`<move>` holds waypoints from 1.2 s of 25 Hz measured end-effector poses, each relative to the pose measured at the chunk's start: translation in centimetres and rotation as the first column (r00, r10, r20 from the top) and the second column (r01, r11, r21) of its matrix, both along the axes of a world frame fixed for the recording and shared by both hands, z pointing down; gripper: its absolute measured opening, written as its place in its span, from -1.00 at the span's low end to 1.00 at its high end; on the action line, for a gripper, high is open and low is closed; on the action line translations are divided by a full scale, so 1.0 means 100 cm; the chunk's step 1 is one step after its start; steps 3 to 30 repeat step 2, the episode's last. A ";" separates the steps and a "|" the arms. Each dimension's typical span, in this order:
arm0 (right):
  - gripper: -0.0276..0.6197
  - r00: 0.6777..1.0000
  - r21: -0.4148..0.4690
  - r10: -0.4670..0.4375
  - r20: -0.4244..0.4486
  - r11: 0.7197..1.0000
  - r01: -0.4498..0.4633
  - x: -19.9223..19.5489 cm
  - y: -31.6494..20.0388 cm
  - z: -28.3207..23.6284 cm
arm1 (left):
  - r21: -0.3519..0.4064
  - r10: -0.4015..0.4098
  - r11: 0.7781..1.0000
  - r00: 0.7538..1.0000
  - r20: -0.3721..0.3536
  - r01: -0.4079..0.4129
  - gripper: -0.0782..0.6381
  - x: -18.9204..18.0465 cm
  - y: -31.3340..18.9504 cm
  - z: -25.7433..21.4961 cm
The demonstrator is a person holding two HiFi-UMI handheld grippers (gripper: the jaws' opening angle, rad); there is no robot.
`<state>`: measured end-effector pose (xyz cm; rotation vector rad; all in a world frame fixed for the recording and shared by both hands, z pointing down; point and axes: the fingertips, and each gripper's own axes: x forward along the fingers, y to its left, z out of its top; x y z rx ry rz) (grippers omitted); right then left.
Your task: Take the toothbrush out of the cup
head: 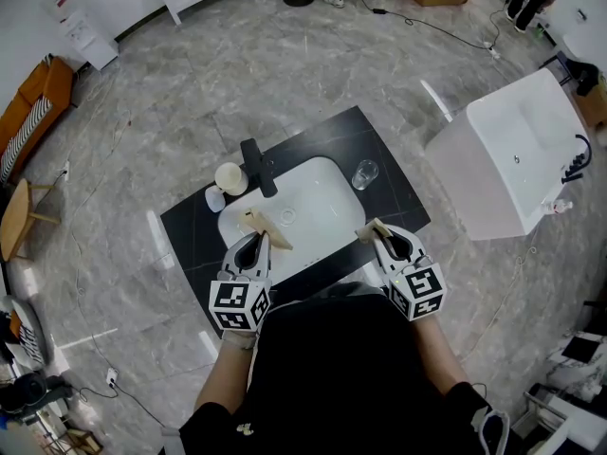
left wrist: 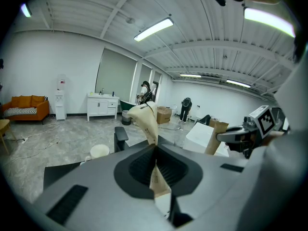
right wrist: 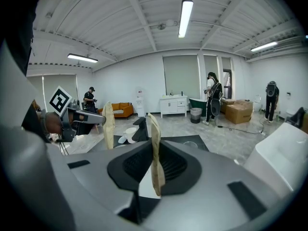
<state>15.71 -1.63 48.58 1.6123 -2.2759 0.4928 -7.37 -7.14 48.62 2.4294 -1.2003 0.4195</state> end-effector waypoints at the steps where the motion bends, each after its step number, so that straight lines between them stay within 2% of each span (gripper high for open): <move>1: -0.73 1.000 -0.004 0.003 0.000 1.000 -0.003 0.001 0.000 0.000 | -0.001 -0.001 1.000 1.000 0.000 0.001 -0.72 0.000 0.000 0.000; 30: -0.73 1.000 -0.008 0.006 0.000 1.000 -0.006 0.001 -0.001 -0.001 | -0.002 -0.002 1.000 1.000 0.000 0.002 -0.72 0.001 0.000 0.001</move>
